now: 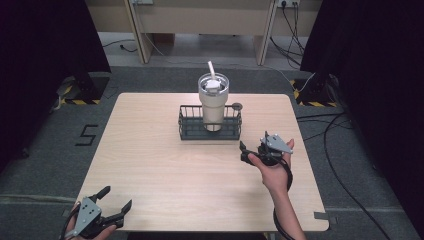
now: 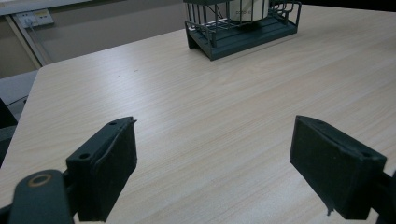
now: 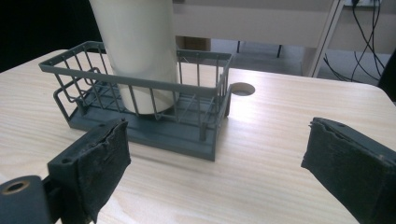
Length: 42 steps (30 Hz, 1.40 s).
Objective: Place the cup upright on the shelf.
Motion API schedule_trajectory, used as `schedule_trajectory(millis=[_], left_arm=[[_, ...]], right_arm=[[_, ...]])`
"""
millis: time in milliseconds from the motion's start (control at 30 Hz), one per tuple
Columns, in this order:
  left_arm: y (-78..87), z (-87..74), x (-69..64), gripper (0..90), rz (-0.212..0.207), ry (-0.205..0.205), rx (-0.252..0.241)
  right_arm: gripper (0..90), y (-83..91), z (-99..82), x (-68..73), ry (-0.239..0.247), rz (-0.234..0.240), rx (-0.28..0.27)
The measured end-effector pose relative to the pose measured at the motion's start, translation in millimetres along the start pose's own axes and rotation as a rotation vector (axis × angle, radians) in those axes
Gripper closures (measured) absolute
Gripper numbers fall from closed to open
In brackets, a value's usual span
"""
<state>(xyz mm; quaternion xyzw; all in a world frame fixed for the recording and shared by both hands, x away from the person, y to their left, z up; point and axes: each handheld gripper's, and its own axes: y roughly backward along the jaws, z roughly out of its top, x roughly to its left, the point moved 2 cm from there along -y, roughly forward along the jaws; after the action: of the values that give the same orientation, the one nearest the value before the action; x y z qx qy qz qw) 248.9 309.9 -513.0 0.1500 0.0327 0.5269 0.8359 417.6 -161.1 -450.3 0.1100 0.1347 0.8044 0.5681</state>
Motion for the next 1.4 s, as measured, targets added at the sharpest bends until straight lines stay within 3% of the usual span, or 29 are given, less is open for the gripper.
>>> schedule_trajectory(millis=[467, 1400], left_arm=[[-0.1, 0.1, -0.2, 14.1, 0.003, -0.001, -0.001], [0.4, 1.0, -1.5, 14.1, 0.001, -0.014, -0.004]], right_arm=[[7.3, 19.3, -15.3, -11.9, -0.015, -0.019, 0.012], [8.4, 64.9, -52.5, -48.7, -0.044, -0.093, 0.049]])
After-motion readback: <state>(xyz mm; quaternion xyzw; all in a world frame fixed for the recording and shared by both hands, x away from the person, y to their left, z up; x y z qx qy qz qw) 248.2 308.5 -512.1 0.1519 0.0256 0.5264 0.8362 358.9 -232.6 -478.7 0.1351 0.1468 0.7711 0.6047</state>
